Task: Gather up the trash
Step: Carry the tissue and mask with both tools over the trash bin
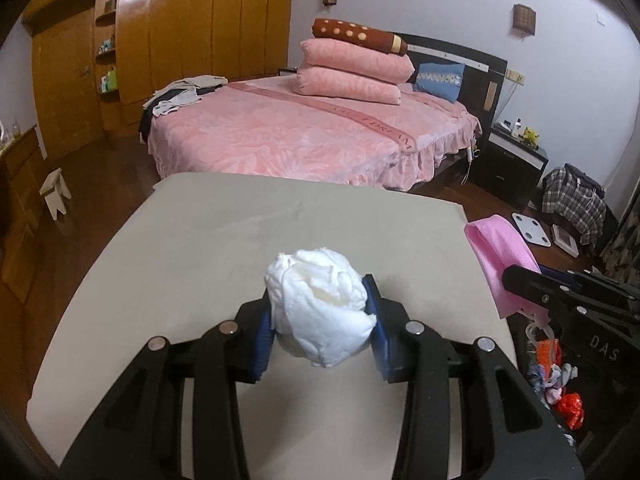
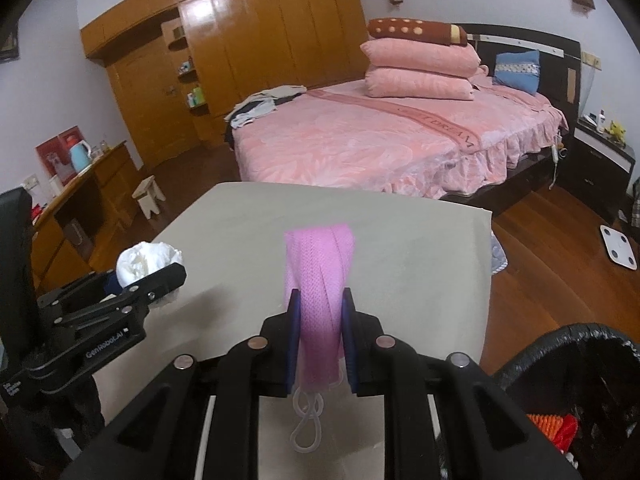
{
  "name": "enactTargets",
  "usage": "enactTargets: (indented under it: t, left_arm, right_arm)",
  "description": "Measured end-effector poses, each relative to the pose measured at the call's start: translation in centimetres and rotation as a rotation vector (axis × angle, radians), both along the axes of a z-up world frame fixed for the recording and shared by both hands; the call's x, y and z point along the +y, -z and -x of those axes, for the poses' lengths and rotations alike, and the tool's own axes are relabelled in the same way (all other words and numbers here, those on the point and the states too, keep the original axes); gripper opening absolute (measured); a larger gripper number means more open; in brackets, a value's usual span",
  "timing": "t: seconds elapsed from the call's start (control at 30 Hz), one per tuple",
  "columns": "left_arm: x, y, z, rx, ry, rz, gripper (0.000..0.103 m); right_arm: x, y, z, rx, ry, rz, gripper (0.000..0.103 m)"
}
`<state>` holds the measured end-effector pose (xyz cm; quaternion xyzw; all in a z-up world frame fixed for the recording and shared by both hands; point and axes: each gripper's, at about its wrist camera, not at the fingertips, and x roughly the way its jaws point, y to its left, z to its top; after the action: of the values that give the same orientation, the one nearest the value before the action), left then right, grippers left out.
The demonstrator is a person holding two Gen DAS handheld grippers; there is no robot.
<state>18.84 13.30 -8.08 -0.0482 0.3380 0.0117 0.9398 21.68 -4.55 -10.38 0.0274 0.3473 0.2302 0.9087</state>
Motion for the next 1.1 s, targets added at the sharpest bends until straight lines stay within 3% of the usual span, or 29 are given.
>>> enactTargets:
  t: [0.33, 1.1]
  left_arm:
    - [-1.7, -3.0, 5.0, -0.046, 0.015, 0.015, 0.039]
    - [-13.5, -8.8, 12.3, -0.190, 0.246, 0.009, 0.039]
  right_arm:
    - [-2.8, -2.4, 5.3, -0.043, 0.017, -0.025, 0.019]
    - [-13.6, -6.3, 13.9, -0.160, 0.154, -0.035, 0.019]
